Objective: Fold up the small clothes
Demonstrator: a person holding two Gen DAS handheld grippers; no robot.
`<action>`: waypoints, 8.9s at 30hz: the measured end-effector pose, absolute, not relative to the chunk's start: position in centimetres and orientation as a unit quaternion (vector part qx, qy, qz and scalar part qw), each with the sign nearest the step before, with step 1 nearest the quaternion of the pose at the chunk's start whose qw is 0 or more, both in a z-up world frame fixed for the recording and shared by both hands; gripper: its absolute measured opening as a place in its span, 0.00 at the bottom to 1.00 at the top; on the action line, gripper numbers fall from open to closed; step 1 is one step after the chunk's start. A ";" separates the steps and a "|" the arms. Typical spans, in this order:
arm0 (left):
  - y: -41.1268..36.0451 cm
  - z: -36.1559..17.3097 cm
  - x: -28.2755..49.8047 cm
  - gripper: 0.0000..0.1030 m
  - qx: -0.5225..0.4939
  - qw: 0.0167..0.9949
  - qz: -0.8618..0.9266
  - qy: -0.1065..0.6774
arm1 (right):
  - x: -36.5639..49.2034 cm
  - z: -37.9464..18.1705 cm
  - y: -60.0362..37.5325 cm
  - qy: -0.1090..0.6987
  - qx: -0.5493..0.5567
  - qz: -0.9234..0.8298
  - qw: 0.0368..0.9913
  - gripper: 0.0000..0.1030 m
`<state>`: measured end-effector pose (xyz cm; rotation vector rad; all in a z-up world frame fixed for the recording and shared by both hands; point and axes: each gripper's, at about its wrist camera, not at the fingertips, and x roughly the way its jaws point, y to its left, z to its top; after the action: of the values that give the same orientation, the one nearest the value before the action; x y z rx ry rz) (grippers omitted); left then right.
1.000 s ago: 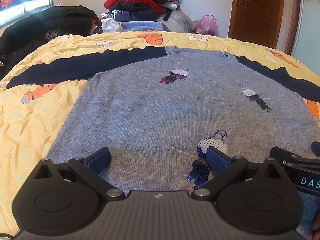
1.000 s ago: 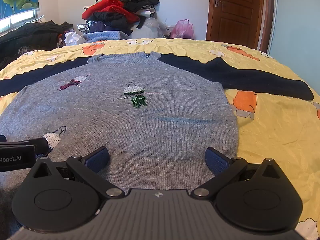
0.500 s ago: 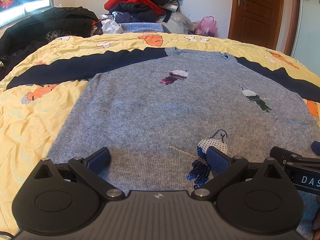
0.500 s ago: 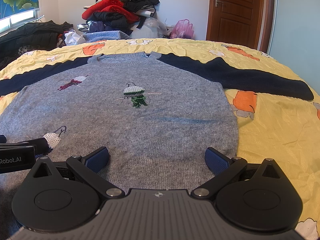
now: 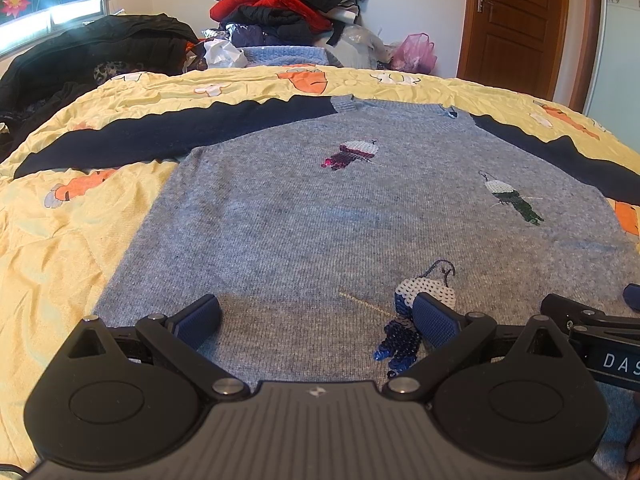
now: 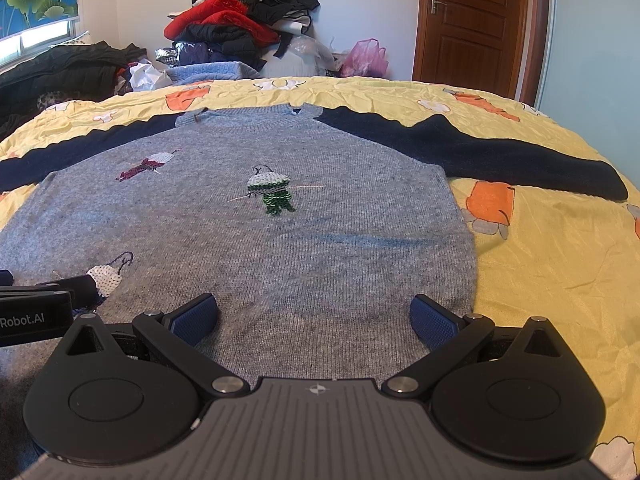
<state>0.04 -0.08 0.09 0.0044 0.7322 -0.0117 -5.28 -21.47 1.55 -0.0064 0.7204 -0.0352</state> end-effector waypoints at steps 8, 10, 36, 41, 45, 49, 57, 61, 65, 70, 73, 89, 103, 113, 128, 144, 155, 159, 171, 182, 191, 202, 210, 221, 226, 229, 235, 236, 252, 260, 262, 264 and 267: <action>-0.1 0.1 0.0 1.00 0.002 0.934 -0.006 0.358 | -5.2 1.5 -21.4 0.352 -0.003 -0.017 0.936 1.00; -0.1 0.1 0.0 1.00 0.002 0.934 -0.006 0.358 | -5.2 1.5 -21.4 0.352 -0.003 -0.017 0.936 1.00; -0.1 0.1 0.0 1.00 0.002 0.934 -0.006 0.357 | -5.8 3.1 -22.2 0.347 -0.003 -0.008 0.938 0.99; -0.1 0.1 0.0 1.00 0.002 0.934 -0.005 0.357 | -5.3 5.7 -26.8 0.304 0.046 0.000 0.952 1.00; -0.2 0.1 0.0 1.00 0.002 0.934 -0.006 0.357 | -4.0 7.1 -33.7 0.290 0.126 -0.016 0.949 1.00; -0.2 0.1 0.0 1.00 0.001 0.934 -0.005 0.357 | -3.3 7.3 -43.4 0.241 0.263 -0.045 0.933 0.99; -0.1 0.1 0.0 1.00 0.002 0.934 -0.006 0.357 | -0.2 3.1 -59.8 0.188 0.503 -0.143 0.832 0.86; -0.1 0.1 0.0 1.00 0.002 0.934 -0.006 0.357 | 2.2 0.7 -62.4 0.191 0.522 -0.173 0.813 0.78; -0.1 0.1 0.0 1.00 0.001 0.934 -0.006 0.357 | 4.4 -0.5 -62.6 0.188 0.500 -0.189 0.824 0.73; -0.2 0.2 0.1 1.00 0.001 0.934 -0.005 0.357 | 5.7 -0.4 -62.6 0.187 0.453 -0.204 0.847 0.51; -0.2 0.2 0.1 1.00 0.001 0.934 -0.006 0.357 | 5.7 -0.2 -62.2 0.209 0.419 -0.220 0.856 0.17; -0.2 0.2 0.3 1.00 -0.001 0.935 -0.006 0.356 | 11.3 5.9 -28.8 0.254 0.244 0.129 0.927 0.17; 0.7 0.6 0.5 1.00 -0.031 0.938 -0.015 0.346 | 3.9 0.4 -28.5 0.298 0.263 0.130 0.908 0.60; 2.1 3.6 10.8 1.00 -0.277 0.875 -0.196 0.345 | 2.8 -2.0 -32.5 0.254 0.413 0.154 0.861 0.59; -1.4 -0.7 18.2 0.07 -0.277 0.841 -0.176 0.430 | 2.8 -2.0 -32.6 0.242 0.438 0.173 0.848 0.65; 7.8 -0.1 17.0 0.06 -0.211 0.904 -0.070 0.366 | 3.1 -2.0 -32.6 0.243 0.431 0.173 0.852 0.65; 8.1 -1.2 16.5 0.09 -0.236 0.909 -0.078 0.335 | 8.6 3.2 -29.7 0.259 0.251 0.132 0.923 0.70; 8.2 -1.3 16.5 0.09 -0.240 0.907 -0.080 0.335 | 15.8 2.9 -28.3 0.327 0.122 0.072 0.934 0.71; 8.3 -1.1 16.2 0.09 -0.247 0.905 -0.081 0.337 | 17.1 -0.4 -27.7 0.330 0.020 0.062 0.942 0.83; 25.1 1.6 10.7 0.67 -0.362 0.894 0.071 0.253 | 17.1 0.1 -27.2 0.334 0.007 0.065 0.940 0.88; 39.5 -1.4 11.8 0.67 -0.534 0.805 0.154 0.209 | 17.1 0.2 -27.3 0.333 0.015 0.070 0.940 0.90; 37.6 0.4 16.7 0.03 -0.372 0.849 0.264 0.267 | 17.1 0.3 -27.5 0.332 0.024 0.076 0.940 0.92; 21.0 7.8 16.4 0.03 -0.191 0.952 0.143 0.190 | 17.0 0.4 -27.6 0.331 0.029 0.078 0.940 0.93; -5.3 1.5 13.7 0.11 0.117 0.939 -0.127 0.297 | 17.1 0.4 -28.1 0.328 0.048 0.083 0.940 0.93; -1.1 2.9 10.0 0.79 0.071 0.961 -0.119 0.238 | 17.0 0.4 -28.5 0.326 0.059 0.088 0.940 0.93; 2.3 3.3 9.0 0.79 -0.015 0.961 -0.126 0.246 | 17.0 0.4 -28.5 0.325 0.061 0.089 0.939 0.93; 6.1 1.2 9.6 0.79 -0.130 0.944 -0.075 0.292 | 17.0 0.4 -28.2 0.327 0.053 0.086 0.940 0.94; 6.6 1.2 9.4 0.79 -0.147 0.945 -0.064 0.284 | 17.1 0.5 -28.1 0.328 0.050 0.088 0.939 0.95; 8.9 0.6 9.8 0.80 -0.227 0.935 -0.048 0.270 | 17.1 2.4 -21.5 0.435 0.167 0.176 0.867 0.59; 9.1 0.6 9.8 0.80 -0.229 0.934 -0.048 0.271 | 16.3 4.1 -20.4 0.408 0.126 0.190 0.884 0.19; 9.1 0.6 9.8 0.80 -0.229 0.934 -0.047 0.271 | 16.3 5.3 -20.5 0.392 0.117 0.196 0.891 0.18; 9.1 0.6 9.8 0.80 -0.229 0.934 -0.046 0.271 | 16.4 6.8 -21.0 0.377 0.101 0.199 0.899 0.18; 9.1 0.6 9.8 0.80 -0.228 0.934 -0.046 0.271 | 17.0 8.6 -22.5 0.365 0.080 0.190 0.908 0.17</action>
<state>9.81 9.09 0.55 -0.4671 0.5551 -0.0943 16.98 -22.52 8.58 0.1642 0.7533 0.3915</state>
